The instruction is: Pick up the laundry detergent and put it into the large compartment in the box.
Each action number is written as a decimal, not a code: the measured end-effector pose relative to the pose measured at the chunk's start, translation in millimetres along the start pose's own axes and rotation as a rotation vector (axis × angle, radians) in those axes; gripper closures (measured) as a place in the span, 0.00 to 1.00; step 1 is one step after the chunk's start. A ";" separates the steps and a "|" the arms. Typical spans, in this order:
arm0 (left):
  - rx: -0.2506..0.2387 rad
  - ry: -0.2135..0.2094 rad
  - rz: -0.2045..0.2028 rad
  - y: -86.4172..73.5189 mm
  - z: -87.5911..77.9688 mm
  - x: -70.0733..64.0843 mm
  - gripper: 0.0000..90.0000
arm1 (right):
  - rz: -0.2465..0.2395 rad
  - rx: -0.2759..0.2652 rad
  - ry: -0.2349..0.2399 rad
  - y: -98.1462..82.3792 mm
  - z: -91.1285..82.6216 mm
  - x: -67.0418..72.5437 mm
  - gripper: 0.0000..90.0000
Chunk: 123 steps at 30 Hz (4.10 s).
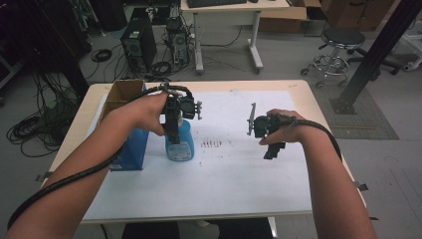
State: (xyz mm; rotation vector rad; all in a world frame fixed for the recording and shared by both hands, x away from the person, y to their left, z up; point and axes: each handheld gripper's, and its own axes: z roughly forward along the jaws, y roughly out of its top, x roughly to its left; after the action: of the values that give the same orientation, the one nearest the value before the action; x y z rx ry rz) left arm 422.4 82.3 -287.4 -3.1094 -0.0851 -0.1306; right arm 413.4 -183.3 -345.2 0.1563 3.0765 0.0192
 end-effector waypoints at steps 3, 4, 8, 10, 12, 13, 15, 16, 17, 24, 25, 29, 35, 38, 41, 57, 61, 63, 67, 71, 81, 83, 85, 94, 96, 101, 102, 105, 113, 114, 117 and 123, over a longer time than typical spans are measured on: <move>0.001 0.003 0.007 0.4 -0.2 -0.1 0.16 | -0.003 -0.004 -0.001 -0.7 0.0 -0.3 0.07; 0.004 0.006 0.012 0.7 -0.1 -0.3 0.17 | -0.001 -0.003 -0.002 -1.2 -0.1 -0.4 0.07; 0.004 0.005 0.012 1.1 0.3 -0.2 0.19 | 0.000 -0.003 -0.001 -1.9 0.2 -0.4 0.07; 0.007 0.004 0.012 1.4 0.0 0.0 0.19 | 0.000 -0.005 0.000 -2.1 0.7 -0.6 0.07; 0.000 0.000 0.011 1.3 0.4 -0.6 0.20 | 0.003 0.000 0.001 -2.1 0.9 -0.5 0.07; 0.003 0.001 0.012 1.6 0.6 -0.9 0.20 | 0.000 0.000 0.001 -1.9 1.1 -0.9 0.07; 0.008 0.000 0.019 1.9 0.5 -0.8 0.21 | 0.000 -0.001 0.002 -1.8 1.2 -0.9 0.07; 0.006 0.000 0.013 1.6 0.8 -1.4 0.22 | 0.000 -0.002 0.002 -1.7 1.3 -0.9 0.07; 0.009 0.003 0.019 1.8 0.8 -0.9 0.22 | -0.003 -0.003 0.000 -1.6 1.4 -1.1 0.07; 0.004 0.005 0.021 1.3 -0.2 -2.0 0.27 | -0.003 -0.003 0.002 -1.6 1.7 -0.7 0.07; 0.004 0.001 0.019 1.1 0.0 -2.4 0.29 | -0.003 -0.002 0.001 -1.6 1.6 -0.6 0.07; 0.008 0.005 0.019 1.3 0.1 -2.7 0.31 | 0.000 -0.004 0.001 -1.6 1.2 -0.1 0.07; 0.027 0.010 0.032 2.7 0.9 -3.5 0.35 | 0.001 -0.003 0.001 -1.9 1.2 0.0 0.07; 0.027 0.008 0.035 3.0 1.1 -3.9 0.38 | 0.000 -0.004 0.001 -2.2 1.5 -0.4 0.07; 0.027 0.005 0.035 3.6 0.8 -3.9 0.39 | 0.001 -0.002 0.003 -1.9 2.8 -0.4 0.07; 0.051 -0.014 0.026 7.1 -0.7 -3.9 0.42 | -0.001 -0.003 0.005 -1.4 2.8 -0.3 0.07; 0.047 -0.003 0.028 7.0 -2.4 -7.1 0.42 | -0.002 -0.002 0.004 -2.1 1.6 1.1 0.07; 0.044 -0.007 0.025 7.1 -8.6 -7.5 0.42 | 0.001 -0.002 0.004 -2.4 1.3 1.6 0.07; 0.021 -0.008 0.010 5.1 -24.3 -8.3 0.42 | 0.000 -0.003 0.002 -2.9 -0.3 1.9 0.08; 0.020 0.002 0.003 4.0 -37.6 -9.6 0.42 | 0.003 -0.005 -0.002 -2.7 -2.3 2.4 0.08; 0.052 -0.004 -0.072 -0.1 -49.4 -7.1 0.42 | -0.008 -0.002 -0.008 -0.2 -5.0 2.5 0.08; 0.053 -0.011 -0.125 -1.1 -53.4 -5.9 0.42 | -0.006 -0.004 -0.009 -0.2 -5.9 2.5 0.08; 0.058 -0.009 -0.160 -3.3 -61.1 -4.5 0.42 | -0.004 -0.001 -0.007 0.0 -6.6 2.5 0.08; 0.051 -0.020 -0.314 -7.2 -78.8 -3.3 0.42 | -0.008 0.003 -0.005 0.8 -6.3 2.1 0.08; 0.050 -0.022 -0.352 -8.1 -84.3 -3.5 0.42 | -0.005 0.003 -0.004 1.2 -6.2 2.3 0.08; 0.034 -0.010 -0.450 -10.5 -104.1 -4.4 0.42 | -0.010 0.003 -0.003 2.7 -6.9 1.6 0.08; 0.034 -0.010 -0.450 -10.5 -104.1 -4.4 0.42 | -0.011 0.002 -0.002 3.0 -7.3 1.5 0.08; 0.027 -0.004 -0.515 -12.3 -116.2 -4.4 0.42 | -0.014 0.002 -0.003 3.8 -8.2 1.3 0.08; 0.036 -0.012 -0.663 -17.8 -138.5 1.4 0.42 | -0.015 -0.012 -0.009 8.2 -9.9 -0.6 0.08; 0.041 -0.009 -0.667 -18.0 -139.9 2.0 0.42 | -0.016 -0.015 -0.010 9.3 -10.0 -0.6 0.08; 0.043 -0.003 -0.716 -20.4 -145.8 4.2 0.42 | -0.023 -0.017 -0.012 11.3 -10.5 -0.3 0.08; 0.019 -0.002 -0.801 -30.8 -159.7 8.6 0.42 | -0.018 -0.020 -0.016 11.3 -12.1 -0.2 0.08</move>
State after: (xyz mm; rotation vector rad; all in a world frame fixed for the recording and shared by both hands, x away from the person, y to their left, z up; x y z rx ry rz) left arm 416.0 108.6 -126.8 -2.8444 -1.2993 -0.1343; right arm 414.0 -172.2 -333.0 0.1266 3.0600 0.0482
